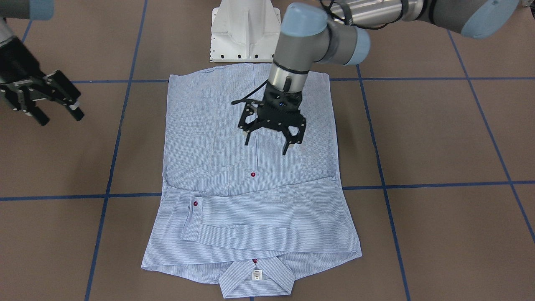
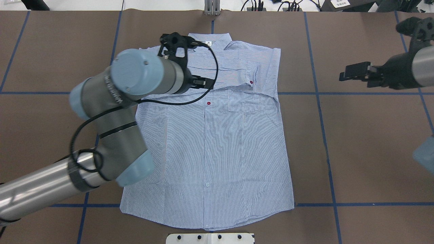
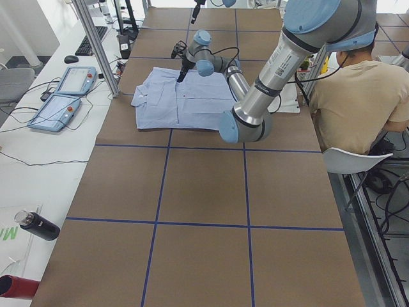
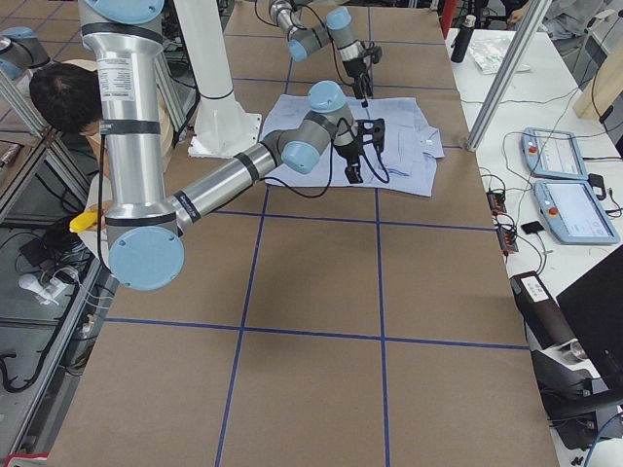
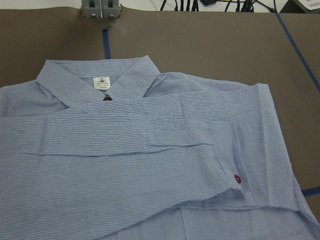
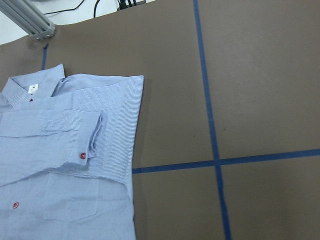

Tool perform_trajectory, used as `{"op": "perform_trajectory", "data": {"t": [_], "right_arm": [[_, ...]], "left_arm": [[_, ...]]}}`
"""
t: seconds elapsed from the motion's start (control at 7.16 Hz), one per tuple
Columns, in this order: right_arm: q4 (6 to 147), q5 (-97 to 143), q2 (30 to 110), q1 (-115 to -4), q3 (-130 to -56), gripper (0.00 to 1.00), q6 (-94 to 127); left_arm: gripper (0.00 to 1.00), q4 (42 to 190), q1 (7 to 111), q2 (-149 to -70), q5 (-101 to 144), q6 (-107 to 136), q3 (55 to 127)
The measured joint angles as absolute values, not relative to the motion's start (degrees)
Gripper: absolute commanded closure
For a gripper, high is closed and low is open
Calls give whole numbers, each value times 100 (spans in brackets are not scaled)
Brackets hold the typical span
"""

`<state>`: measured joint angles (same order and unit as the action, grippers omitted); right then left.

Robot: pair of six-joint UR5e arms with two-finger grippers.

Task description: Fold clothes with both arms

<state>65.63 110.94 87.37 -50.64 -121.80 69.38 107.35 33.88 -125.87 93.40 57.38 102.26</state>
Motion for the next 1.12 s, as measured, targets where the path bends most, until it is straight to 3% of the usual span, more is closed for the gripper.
{"op": "perform_trajectory", "data": {"t": [0.14,0.42,0.84,1.12], "right_arm": [[6604,10207,8753,-4195,-12409,0,7525],[7552,8720,8739,-2633,-12924,0,8377],[8223,7590,8742,-1382,-13236,0,9312],[8250,7426,8740,-1247,-13267,0,9417]], "left_arm": [[0,10658,3397,-11793,9351,5628,11148],[0,10749,3325,-10571,9347,5822,12281],[0,12225,2175,-8836,8565,7025,12563],[4,12581,1251,-8443,7776,7955,12296]]}}
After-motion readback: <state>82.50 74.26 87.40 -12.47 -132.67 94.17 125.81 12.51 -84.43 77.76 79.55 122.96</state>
